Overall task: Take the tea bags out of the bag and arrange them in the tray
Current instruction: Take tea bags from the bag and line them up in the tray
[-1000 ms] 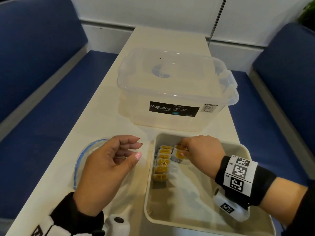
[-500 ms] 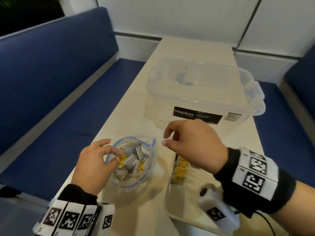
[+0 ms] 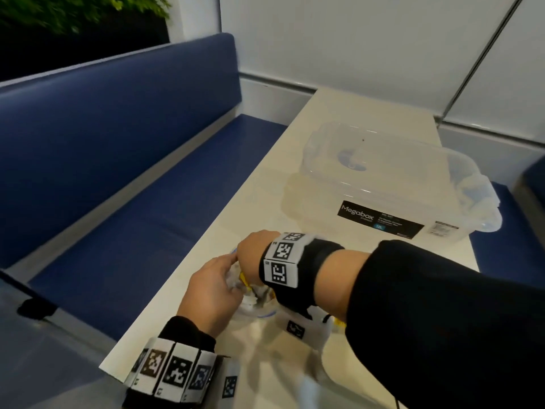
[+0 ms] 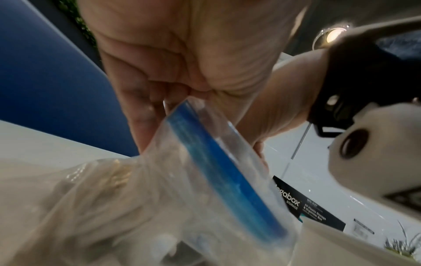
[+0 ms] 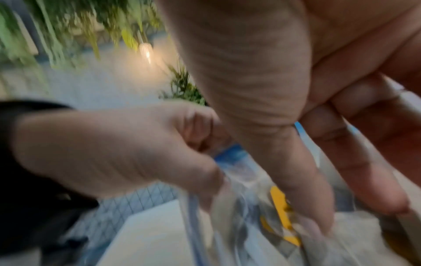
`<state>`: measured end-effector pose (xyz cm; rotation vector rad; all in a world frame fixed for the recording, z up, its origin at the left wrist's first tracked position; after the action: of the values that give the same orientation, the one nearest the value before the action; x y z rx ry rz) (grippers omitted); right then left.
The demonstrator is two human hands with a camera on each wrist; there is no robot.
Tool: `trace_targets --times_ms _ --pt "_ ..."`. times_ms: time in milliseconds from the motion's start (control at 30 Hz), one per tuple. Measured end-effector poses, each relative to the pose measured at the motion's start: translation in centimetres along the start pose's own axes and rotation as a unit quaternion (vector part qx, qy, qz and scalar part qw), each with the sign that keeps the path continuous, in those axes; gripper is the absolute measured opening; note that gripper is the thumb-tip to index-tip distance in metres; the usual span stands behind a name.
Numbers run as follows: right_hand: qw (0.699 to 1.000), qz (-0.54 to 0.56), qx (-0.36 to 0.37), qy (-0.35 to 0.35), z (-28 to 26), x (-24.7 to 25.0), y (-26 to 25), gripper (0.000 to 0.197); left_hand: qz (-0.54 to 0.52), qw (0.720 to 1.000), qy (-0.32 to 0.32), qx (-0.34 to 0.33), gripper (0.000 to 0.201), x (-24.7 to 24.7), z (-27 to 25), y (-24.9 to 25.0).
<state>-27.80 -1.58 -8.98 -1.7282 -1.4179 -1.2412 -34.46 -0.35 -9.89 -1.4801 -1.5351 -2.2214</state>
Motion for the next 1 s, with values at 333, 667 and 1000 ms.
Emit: trace_targets --times_ms 333,667,1000 --pt "0.999 0.032 -0.003 0.029 -0.2 0.5 0.2 0.010 -0.033 0.999 -0.002 -0.007 0.063 0.3 0.2 -0.8" --pt "0.935 0.194 -0.032 0.296 -9.2 8.6 5.9 0.007 -0.166 0.982 0.066 0.055 0.051 3.5 -0.7 2.3" --pt "0.845 0.237 -0.050 0.477 -17.1 6.8 7.6 0.013 -0.329 0.942 0.004 -0.066 0.019 3.3 -1.0 10.3"
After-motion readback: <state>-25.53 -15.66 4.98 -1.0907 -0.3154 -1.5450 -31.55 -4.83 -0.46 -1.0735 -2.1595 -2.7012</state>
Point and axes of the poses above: each hand's wrist, its own z-axis towards the middle knuckle, its own x-axis out of the back of the hand, y = z × x, the point moved 10 cm from there along z, towards the middle knuckle, and after that the axes turned 7 degrees about y, right-handed, at the moved point
